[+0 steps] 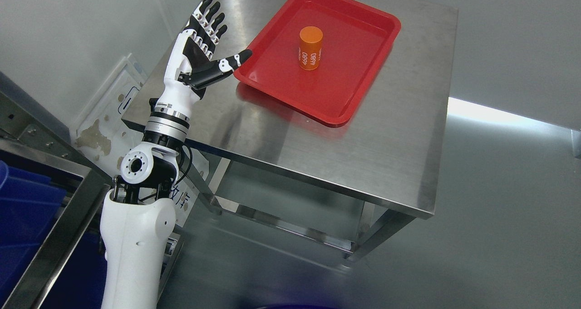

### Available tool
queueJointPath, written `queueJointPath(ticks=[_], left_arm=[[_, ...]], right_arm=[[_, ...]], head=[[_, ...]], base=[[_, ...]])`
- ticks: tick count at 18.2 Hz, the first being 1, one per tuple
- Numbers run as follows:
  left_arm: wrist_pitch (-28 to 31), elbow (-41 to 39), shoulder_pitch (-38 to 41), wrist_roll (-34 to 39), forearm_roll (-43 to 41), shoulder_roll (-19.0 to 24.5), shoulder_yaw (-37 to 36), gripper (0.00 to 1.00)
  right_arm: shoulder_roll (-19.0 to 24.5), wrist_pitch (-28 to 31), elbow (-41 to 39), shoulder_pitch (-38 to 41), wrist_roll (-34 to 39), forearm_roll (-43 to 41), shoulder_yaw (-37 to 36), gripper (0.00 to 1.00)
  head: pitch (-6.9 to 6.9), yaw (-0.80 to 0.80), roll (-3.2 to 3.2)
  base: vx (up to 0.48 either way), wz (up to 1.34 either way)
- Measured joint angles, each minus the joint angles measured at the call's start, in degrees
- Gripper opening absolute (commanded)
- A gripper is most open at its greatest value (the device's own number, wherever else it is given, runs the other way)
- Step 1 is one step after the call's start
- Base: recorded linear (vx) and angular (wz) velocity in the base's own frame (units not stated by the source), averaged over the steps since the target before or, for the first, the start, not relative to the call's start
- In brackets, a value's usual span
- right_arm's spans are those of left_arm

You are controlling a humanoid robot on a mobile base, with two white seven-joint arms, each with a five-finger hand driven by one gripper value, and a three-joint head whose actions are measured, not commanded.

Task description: Grab orange capacitor from left shelf to right desk

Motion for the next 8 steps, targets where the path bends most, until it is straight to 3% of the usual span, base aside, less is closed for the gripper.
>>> queueJointPath(ticks=[8], left_arm=[[-0.1, -0.6, 0.1, 5.2, -2.0, 0.0, -0.5, 1.00]], right_arm=[[0.0, 0.0, 0.0, 0.0, 0.0, 0.0, 0.0, 1.00]], head=[[0.00, 0.00, 0.00]], base=[[0.000, 0.00]])
